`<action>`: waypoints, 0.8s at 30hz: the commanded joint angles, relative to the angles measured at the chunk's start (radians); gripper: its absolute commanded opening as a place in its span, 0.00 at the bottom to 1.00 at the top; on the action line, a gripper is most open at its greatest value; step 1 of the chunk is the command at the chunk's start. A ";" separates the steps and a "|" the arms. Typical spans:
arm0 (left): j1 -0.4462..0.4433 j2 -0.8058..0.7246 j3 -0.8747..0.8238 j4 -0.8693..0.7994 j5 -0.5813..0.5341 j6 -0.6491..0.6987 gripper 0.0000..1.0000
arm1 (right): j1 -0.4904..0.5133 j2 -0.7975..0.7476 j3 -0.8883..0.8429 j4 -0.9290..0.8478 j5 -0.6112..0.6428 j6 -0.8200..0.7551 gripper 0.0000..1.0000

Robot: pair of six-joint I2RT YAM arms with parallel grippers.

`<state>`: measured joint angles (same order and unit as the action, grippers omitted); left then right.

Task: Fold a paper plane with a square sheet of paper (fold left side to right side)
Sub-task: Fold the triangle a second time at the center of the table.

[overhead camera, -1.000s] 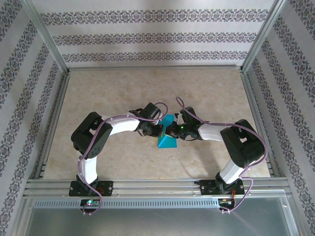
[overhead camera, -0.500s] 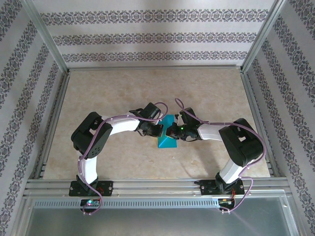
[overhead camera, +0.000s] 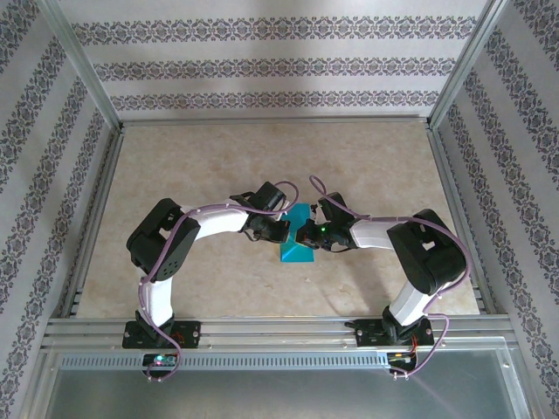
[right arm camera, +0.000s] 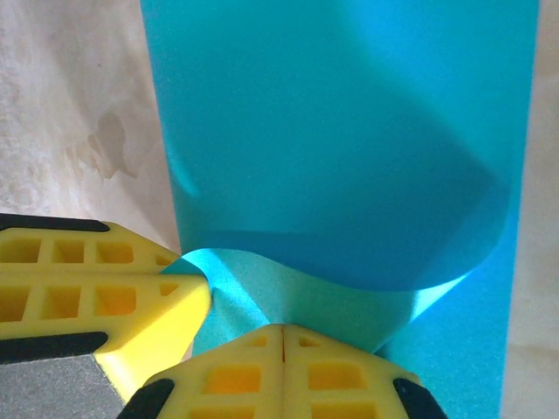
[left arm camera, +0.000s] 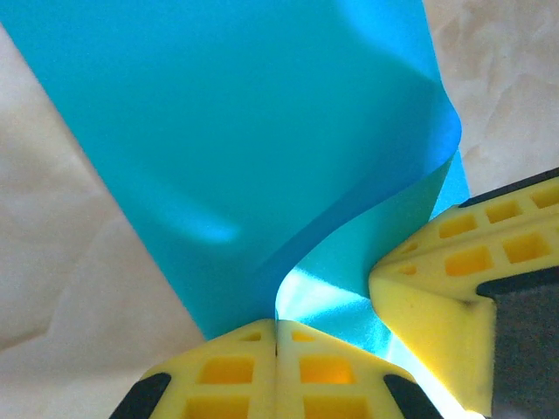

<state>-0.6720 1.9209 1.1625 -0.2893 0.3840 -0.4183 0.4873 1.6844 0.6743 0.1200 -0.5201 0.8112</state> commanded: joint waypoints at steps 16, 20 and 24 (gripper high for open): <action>0.037 -0.196 -0.001 -0.095 -0.030 -0.017 0.19 | 0.005 0.018 -0.018 -0.046 0.037 -0.028 0.00; 0.027 -0.252 -0.062 -0.057 0.063 -0.081 0.16 | 0.006 0.018 -0.018 -0.046 0.035 -0.028 0.00; -0.006 -0.275 -0.135 0.032 0.158 -0.182 0.12 | 0.007 0.018 -0.018 -0.043 0.034 -0.029 0.00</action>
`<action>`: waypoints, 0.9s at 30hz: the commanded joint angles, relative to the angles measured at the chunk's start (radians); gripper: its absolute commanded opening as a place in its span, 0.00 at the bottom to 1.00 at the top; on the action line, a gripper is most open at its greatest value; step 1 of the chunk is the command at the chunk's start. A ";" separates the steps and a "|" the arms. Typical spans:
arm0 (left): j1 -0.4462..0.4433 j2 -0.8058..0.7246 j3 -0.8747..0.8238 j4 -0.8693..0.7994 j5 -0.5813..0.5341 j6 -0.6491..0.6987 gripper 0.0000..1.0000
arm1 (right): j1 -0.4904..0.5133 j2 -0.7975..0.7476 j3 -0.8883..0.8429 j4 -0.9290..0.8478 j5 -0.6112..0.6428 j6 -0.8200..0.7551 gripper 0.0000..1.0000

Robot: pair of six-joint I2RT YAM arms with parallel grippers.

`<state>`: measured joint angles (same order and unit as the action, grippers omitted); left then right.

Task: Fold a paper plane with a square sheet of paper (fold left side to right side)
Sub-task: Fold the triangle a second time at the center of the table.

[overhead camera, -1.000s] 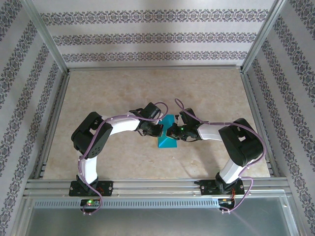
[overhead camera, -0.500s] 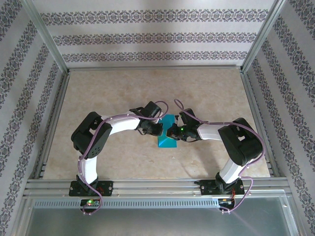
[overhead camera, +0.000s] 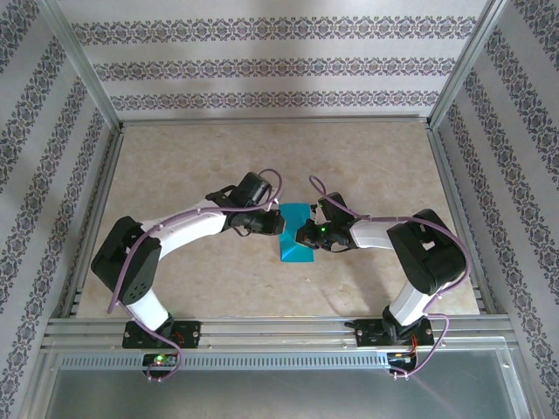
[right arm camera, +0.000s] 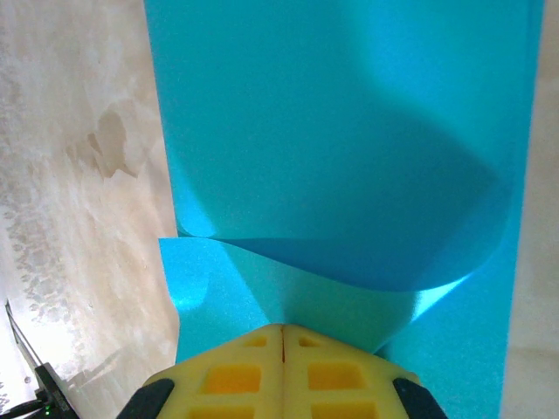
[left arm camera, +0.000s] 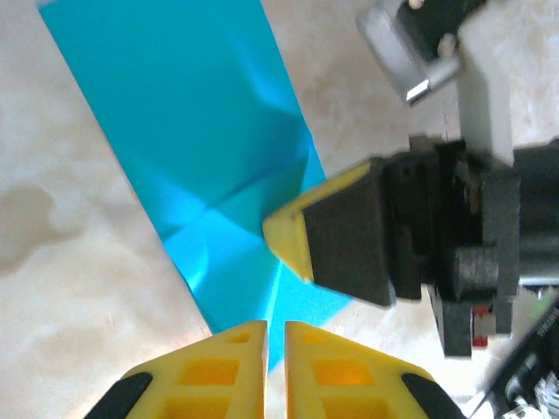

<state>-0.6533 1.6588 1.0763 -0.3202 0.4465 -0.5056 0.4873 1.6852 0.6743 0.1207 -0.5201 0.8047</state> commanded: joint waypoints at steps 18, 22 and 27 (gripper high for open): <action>-0.094 0.139 -0.006 0.059 0.126 -0.123 0.06 | 0.007 0.018 -0.025 -0.044 0.031 -0.027 0.00; -0.094 0.150 0.003 0.052 0.115 -0.114 0.06 | 0.007 0.018 -0.025 -0.045 0.031 -0.027 0.00; -0.094 0.174 0.011 0.039 0.110 -0.102 0.06 | 0.007 0.021 -0.022 -0.046 0.029 -0.026 0.00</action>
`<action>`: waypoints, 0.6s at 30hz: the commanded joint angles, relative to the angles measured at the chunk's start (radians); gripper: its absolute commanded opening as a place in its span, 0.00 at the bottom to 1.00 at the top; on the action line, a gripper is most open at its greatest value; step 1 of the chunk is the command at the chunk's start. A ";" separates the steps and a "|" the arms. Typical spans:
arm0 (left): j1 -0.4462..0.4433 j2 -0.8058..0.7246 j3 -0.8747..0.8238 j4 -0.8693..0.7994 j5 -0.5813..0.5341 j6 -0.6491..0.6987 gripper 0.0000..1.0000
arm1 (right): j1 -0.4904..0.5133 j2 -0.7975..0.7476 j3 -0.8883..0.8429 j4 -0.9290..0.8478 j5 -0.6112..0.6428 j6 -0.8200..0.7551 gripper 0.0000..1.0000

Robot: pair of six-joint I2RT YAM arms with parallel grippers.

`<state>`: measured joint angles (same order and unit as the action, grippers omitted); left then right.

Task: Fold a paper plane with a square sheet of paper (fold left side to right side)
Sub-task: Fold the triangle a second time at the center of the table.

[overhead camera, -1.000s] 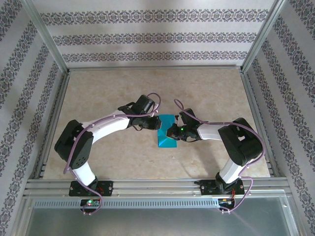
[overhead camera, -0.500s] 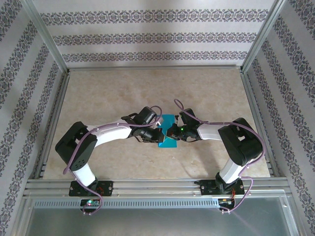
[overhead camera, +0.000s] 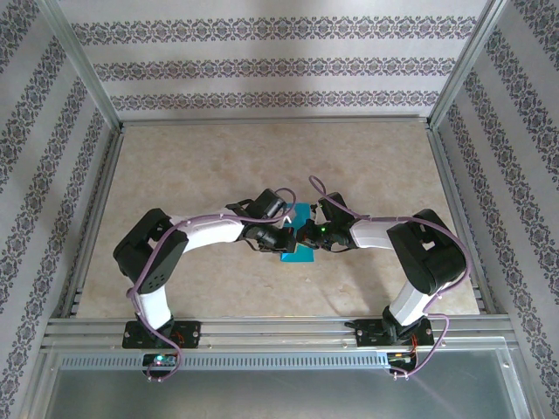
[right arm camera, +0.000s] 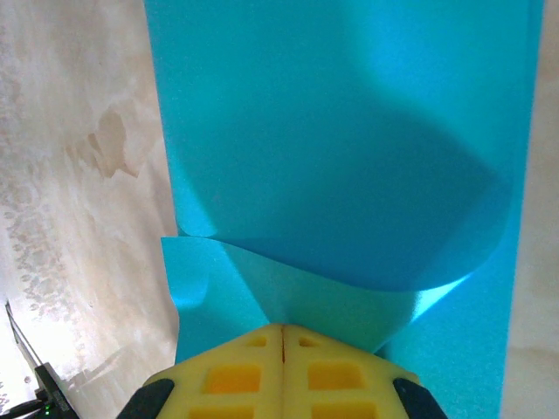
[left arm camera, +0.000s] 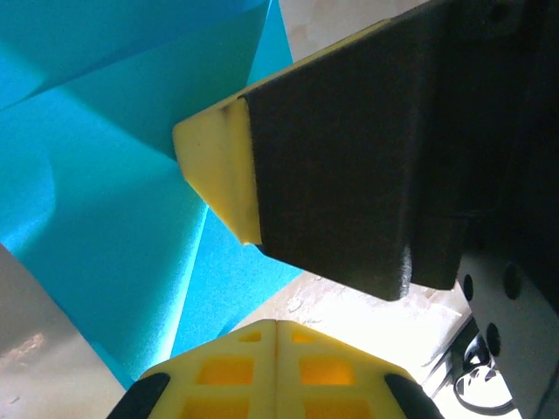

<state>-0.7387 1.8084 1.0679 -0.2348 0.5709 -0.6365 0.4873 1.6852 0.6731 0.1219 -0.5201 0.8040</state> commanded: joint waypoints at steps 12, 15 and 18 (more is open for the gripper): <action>-0.008 0.049 0.031 -0.104 -0.054 0.060 0.06 | 0.007 0.021 -0.024 -0.051 0.034 -0.026 0.00; -0.009 0.052 0.028 -0.108 -0.059 0.063 0.06 | 0.007 0.021 -0.024 -0.052 0.034 -0.026 0.00; -0.008 0.054 0.028 -0.111 -0.066 0.064 0.06 | 0.007 0.022 -0.023 -0.053 0.035 -0.027 0.00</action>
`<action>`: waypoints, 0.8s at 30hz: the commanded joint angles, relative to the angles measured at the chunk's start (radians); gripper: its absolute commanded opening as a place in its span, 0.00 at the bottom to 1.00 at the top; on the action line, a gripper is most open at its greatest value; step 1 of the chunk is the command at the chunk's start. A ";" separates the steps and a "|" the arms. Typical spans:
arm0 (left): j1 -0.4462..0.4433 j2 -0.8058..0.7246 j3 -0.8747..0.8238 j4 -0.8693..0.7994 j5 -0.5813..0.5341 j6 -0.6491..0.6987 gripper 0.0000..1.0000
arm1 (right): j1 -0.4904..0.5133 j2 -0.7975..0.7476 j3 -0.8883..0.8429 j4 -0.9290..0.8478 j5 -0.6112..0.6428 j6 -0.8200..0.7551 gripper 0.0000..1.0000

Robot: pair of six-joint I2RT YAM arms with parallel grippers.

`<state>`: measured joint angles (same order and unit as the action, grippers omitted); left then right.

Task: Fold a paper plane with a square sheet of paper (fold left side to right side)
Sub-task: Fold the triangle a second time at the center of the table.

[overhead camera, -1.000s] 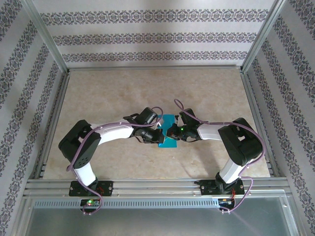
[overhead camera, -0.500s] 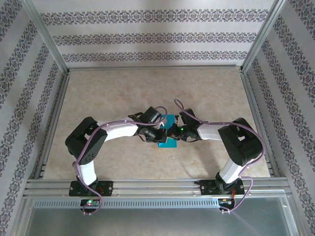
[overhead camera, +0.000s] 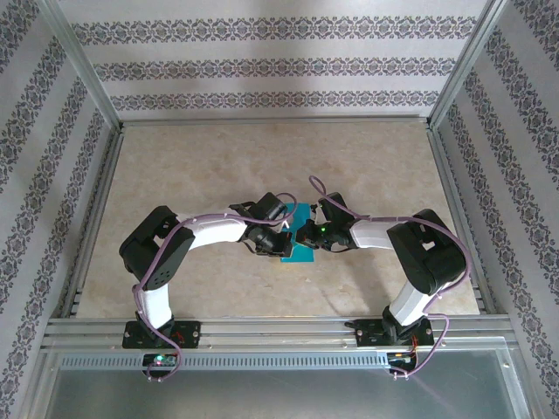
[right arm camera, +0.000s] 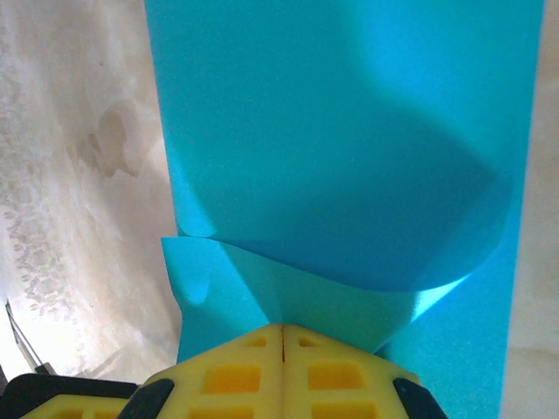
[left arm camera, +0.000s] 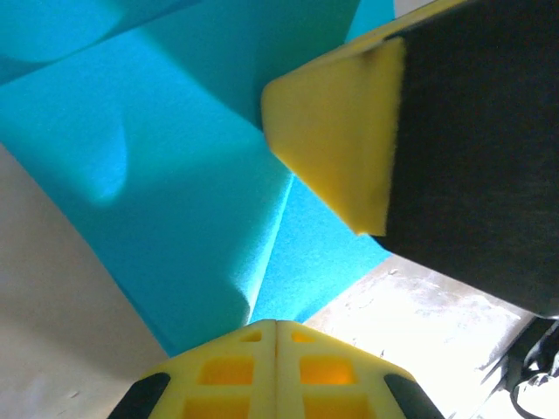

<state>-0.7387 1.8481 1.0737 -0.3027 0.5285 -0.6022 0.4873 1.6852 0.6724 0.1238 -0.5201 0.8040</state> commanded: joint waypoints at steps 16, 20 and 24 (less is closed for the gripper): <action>-0.008 0.017 0.004 -0.039 -0.036 0.028 0.05 | 0.007 0.025 -0.019 -0.058 0.035 -0.029 0.00; -0.008 0.016 0.000 -0.041 -0.036 0.029 0.05 | 0.007 0.025 -0.019 -0.059 0.035 -0.029 0.00; -0.008 0.014 -0.003 -0.042 -0.043 0.031 0.05 | 0.007 0.026 -0.018 -0.059 0.034 -0.028 0.00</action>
<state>-0.7387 1.8515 1.0737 -0.3073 0.5110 -0.5995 0.4873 1.6852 0.6724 0.1234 -0.5201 0.8005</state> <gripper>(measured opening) 0.056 0.060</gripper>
